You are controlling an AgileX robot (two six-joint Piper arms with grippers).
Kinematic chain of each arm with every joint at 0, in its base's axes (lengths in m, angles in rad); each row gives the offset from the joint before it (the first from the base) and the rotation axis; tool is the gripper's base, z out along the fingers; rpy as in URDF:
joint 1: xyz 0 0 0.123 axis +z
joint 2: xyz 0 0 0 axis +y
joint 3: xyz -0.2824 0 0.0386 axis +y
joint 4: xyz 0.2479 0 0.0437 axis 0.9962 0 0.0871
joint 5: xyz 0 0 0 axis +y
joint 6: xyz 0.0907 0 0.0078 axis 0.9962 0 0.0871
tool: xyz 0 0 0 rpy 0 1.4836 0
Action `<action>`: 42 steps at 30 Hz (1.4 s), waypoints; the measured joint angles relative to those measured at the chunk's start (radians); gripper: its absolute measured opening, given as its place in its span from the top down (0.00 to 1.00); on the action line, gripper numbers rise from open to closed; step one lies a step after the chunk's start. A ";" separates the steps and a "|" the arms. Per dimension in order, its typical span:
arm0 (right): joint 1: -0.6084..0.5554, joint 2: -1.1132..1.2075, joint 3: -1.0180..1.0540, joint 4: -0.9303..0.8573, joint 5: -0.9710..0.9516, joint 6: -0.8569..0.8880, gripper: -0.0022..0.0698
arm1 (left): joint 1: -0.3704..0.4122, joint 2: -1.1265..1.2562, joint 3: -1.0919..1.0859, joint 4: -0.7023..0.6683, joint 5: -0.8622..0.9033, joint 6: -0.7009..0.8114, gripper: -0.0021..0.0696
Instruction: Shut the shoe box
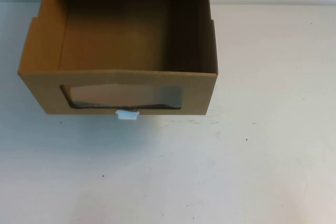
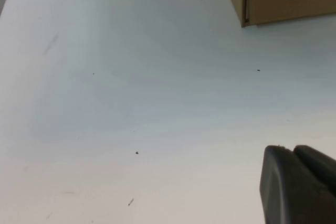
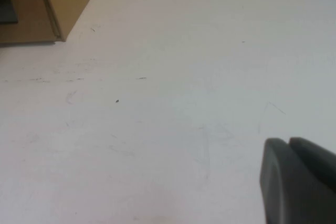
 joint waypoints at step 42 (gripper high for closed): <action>0.000 0.000 0.000 0.001 0.000 0.000 0.99 | 0.000 0.000 0.000 -0.093 -0.066 -0.058 0.98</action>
